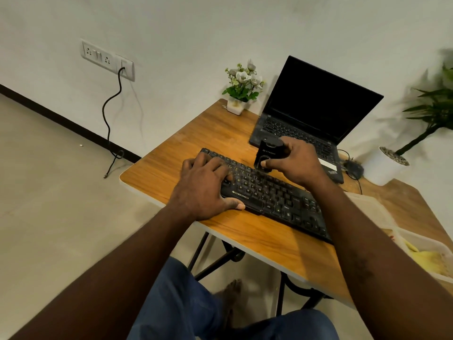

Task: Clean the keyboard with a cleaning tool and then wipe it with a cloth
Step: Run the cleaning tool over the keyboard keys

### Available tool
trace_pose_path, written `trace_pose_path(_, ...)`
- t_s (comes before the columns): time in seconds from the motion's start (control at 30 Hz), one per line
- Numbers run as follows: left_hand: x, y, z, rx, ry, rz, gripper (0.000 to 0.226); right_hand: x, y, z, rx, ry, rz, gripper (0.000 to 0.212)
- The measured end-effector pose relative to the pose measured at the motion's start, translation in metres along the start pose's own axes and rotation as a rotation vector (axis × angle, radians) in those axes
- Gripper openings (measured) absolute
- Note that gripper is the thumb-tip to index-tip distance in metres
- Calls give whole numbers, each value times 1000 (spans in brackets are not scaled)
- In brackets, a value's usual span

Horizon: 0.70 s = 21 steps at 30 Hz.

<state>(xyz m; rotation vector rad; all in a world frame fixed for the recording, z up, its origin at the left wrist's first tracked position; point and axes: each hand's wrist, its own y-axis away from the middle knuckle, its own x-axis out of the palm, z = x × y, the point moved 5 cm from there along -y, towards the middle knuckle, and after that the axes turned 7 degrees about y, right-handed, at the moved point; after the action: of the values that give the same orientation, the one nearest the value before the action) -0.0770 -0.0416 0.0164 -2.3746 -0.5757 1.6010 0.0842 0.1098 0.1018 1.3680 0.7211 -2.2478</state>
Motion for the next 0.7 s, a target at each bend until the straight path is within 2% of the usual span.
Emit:
trace_pose_path(0.17,0,-1,0,-10,9,4,80,12,4,15,-87,0,219,34)
trace_pose_path(0.27,0,-1,1,-8,9,2,81,6,16,13,-108,58,177,33)
trace_pose_path(0.4,0,0,1,-3,14,3,82,0,28,9,-100,-52,280,37)
trace_pose_path(0.53,-1,1,-1,-6,-3,11,84,4,24,17,-126,59,137,34)
trace_pose_path(0.63,-3,2,-2,-11,-10,5,84,10,21,26,-134,41,250,34)
trace_pose_path(0.7,-4,2,-1,-18,-13,4,85,6,13,28,-126,-4,217,31)
